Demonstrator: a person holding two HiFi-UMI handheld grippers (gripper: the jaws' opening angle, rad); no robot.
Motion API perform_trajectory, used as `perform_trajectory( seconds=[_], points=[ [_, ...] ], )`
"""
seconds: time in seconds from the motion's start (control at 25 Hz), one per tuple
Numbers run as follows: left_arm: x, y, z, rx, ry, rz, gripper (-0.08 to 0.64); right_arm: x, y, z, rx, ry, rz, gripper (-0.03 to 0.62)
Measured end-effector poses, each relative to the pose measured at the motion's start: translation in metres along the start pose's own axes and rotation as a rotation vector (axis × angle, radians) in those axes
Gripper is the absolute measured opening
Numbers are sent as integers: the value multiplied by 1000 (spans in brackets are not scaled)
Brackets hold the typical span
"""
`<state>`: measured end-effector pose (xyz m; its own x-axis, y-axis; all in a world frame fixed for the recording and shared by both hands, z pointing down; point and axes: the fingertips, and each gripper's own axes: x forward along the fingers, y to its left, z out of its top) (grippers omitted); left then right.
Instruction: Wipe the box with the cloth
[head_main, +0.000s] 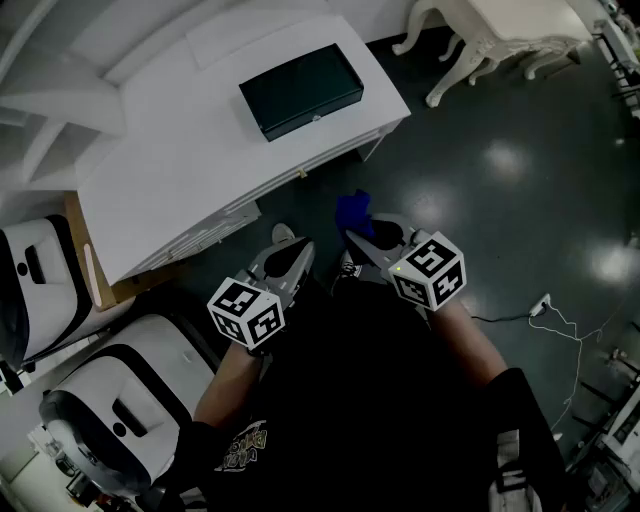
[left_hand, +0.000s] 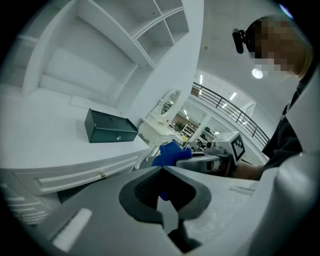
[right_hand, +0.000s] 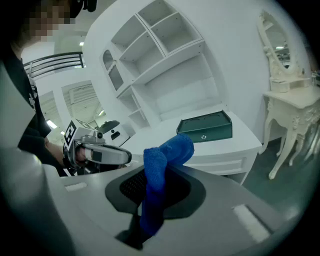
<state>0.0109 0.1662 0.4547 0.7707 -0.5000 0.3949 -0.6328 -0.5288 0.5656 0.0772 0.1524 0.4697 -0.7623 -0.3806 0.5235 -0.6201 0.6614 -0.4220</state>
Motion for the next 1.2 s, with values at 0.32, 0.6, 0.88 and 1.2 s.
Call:
perform_trajectory(
  seconds=[0.32, 0.6, 0.88, 1.2],
  points=[
    [-1, 2, 0, -8, -8, 9, 0, 3, 0, 3, -1, -3, 10, 91],
    [-2, 1, 8, -2, -13, 18, 0, 4, -4, 13, 46, -44, 29, 94],
    [-14, 15, 23, 20, -3, 47, 0, 19, -4, 28, 78, -69, 46, 93],
    [-18, 48, 41, 3, 16, 49, 0, 46, -7, 44, 103, -61, 38, 92]
  ],
)
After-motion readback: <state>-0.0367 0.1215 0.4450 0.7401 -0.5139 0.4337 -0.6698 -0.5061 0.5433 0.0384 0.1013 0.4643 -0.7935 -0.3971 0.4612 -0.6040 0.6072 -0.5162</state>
